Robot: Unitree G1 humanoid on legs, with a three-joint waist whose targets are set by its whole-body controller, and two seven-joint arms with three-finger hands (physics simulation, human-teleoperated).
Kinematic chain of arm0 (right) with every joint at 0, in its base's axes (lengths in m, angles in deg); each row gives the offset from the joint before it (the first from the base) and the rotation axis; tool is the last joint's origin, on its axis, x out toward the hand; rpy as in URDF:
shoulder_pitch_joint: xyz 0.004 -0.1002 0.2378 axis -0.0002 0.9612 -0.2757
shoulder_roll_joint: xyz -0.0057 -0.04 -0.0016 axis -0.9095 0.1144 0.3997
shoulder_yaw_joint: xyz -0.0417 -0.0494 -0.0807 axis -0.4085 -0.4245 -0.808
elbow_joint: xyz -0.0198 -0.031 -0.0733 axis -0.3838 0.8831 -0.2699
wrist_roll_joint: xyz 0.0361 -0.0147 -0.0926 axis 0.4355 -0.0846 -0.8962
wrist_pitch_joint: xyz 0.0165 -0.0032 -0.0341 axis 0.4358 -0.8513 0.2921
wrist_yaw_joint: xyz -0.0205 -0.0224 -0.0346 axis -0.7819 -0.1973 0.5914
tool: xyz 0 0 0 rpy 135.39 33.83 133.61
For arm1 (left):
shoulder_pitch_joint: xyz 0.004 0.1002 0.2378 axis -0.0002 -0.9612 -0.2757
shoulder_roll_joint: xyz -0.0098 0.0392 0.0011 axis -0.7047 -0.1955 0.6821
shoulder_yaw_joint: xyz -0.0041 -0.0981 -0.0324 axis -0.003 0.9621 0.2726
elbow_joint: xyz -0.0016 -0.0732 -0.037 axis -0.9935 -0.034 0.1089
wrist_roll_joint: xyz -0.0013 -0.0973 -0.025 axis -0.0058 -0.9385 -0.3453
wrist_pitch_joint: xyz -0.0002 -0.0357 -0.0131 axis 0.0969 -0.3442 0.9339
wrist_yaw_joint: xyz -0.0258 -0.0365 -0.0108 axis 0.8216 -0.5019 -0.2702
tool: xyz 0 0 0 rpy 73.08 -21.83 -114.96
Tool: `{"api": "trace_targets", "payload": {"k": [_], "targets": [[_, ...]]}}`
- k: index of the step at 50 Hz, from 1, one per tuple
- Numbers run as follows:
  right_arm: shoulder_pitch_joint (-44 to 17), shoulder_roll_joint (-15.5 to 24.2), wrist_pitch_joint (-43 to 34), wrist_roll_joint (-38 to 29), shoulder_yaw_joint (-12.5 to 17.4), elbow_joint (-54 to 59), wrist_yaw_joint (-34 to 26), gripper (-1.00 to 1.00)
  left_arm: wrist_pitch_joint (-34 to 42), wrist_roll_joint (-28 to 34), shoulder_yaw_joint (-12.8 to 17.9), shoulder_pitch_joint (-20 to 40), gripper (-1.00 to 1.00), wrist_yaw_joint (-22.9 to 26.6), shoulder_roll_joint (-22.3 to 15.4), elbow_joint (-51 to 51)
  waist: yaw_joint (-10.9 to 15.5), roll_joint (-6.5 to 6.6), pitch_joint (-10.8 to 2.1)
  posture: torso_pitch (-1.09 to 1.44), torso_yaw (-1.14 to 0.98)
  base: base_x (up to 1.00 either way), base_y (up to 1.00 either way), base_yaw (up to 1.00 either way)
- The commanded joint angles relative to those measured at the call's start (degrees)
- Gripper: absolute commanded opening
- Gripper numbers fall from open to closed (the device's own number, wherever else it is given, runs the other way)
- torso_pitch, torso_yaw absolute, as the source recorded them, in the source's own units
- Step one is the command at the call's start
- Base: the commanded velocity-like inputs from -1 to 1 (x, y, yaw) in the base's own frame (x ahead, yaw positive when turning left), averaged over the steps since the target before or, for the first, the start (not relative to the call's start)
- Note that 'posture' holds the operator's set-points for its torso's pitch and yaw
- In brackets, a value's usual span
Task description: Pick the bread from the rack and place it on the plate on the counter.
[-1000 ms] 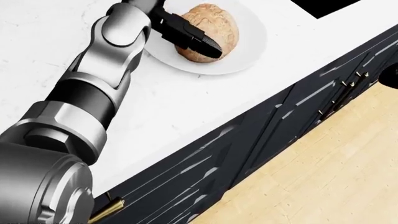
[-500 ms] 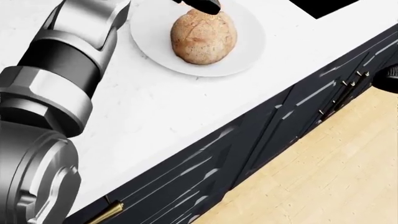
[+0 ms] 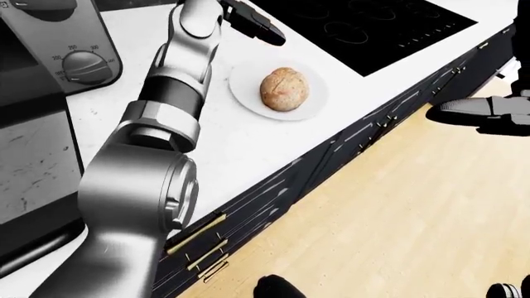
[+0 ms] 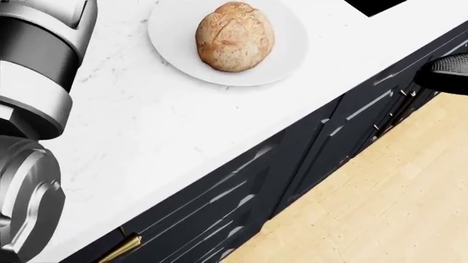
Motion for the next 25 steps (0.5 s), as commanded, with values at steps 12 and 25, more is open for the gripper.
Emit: {"api": "trace_targets", "payload": {"k": [12, 25], "targets": [[-0.8, -0.1, 0.7, -1.4, 1.7, -1.2, -0.4, 1.0, 3.2, 1.1, -1.1, 0.3, 1.0, 0.2, -1.6, -9.7, 0.0, 0.25, -1.98, 0.28, -0.67, 0.0, 0.0, 0.0], [-2.1, -1.3, 0.6, -3.9, -0.6, -0.5, -1.1, 1.0, 14.5, 1.0, -1.1, -6.6, 1.0, 2.5, -2.5, -30.4, -0.6, 0.84, -1.63, 0.28, -0.67, 0.0, 0.0, 0.0]]}}
